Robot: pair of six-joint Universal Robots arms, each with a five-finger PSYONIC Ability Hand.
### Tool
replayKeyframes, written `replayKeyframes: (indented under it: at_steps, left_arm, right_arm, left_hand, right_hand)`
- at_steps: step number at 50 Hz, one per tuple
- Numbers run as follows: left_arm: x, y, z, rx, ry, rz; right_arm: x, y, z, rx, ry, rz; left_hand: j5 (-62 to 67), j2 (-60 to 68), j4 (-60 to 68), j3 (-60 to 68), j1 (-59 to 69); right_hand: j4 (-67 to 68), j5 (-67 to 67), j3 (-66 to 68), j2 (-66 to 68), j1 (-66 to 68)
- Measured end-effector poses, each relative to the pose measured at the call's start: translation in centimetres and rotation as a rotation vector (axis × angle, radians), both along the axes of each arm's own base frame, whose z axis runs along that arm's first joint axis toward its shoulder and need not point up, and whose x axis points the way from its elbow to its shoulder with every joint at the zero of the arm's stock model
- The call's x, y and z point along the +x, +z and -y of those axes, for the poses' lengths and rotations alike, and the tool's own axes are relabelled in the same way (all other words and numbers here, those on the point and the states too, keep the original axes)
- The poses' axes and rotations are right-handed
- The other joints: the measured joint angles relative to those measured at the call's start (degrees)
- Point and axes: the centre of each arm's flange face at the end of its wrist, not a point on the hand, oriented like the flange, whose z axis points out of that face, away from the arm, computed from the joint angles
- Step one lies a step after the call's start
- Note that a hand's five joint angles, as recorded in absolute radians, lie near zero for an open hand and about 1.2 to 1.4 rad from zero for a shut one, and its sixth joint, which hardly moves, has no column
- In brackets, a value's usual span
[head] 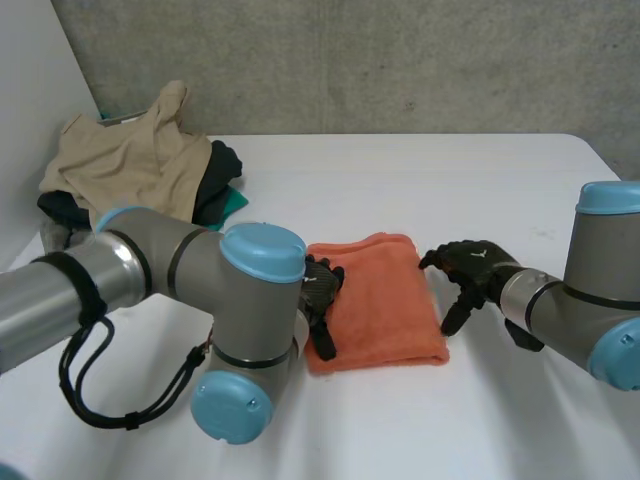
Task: Fold the laundry.
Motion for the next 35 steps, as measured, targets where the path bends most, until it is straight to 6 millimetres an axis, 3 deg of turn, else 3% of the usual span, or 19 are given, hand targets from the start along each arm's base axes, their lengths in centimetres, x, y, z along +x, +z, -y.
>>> replayKeyframes:
  at_steps: [2,5,6,7,14,24,35]
  left_arm:
    - [0.1,1.0,-0.2,-0.015,-0.001,-0.016]
    - [0.2,4.1,-0.7,-0.063,-0.012,-0.072]
    - [0.2,4.1,-0.7,-0.063,-0.012,-0.072]
    - [0.3,5.6,-1.0,-0.086,-0.02,-0.1]
    - [0.9,9.6,-2.0,-0.138,-0.072,-0.182]
    - [2.2,10.7,-2.2,-0.109,-0.17,-0.234]
    - [2.6,10.5,-2.5,-0.093,-0.21,-0.249]
  right_arm:
    - [-0.1,0.2,0.0,-0.016,-0.007,-0.017]
    - [-0.6,1.3,-0.3,-0.069,-0.034,-0.046]
    - [-0.6,1.3,-0.3,-0.069,-0.034,-0.046]
    - [-0.9,1.9,-0.5,-0.1,-0.047,-0.043]
    - [-2.0,3.9,-2.4,-0.194,-0.114,0.025]
    - [-2.9,2.0,-5.4,0.011,-0.244,0.274]
    - [-1.5,-1.3,-5.4,0.162,-0.215,0.369]
  left_hand:
    - [0.0,0.0,0.0,0.0,0.0]
    - [-0.07,0.0,0.0,0.0,0.0]
    - [-0.07,0.0,0.0,0.0,0.0]
    - [-0.11,0.0,0.0,0.0,0.0]
    - [-0.11,0.0,0.0,0.0,0.0]
    - [-0.11,0.0,0.0,0.0,0.0]
    - [-0.11,0.0,0.0,0.0,0.0]
  right_hand:
    - [0.0,0.29,0.0,0.0,0.0]
    - [-0.14,-0.11,-0.16,-0.03,-0.25]
    - [-0.14,-0.11,-0.16,-0.03,-0.25]
    - [-0.55,-1.43,-0.32,-0.14,-0.27]
    - [-2.45,-4.63,-2.69,-0.38,-1.63]
    - [-3.37,-5.31,-3.69,-0.38,-2.56]
    - [-3.37,-5.32,-3.69,-0.38,-2.56]
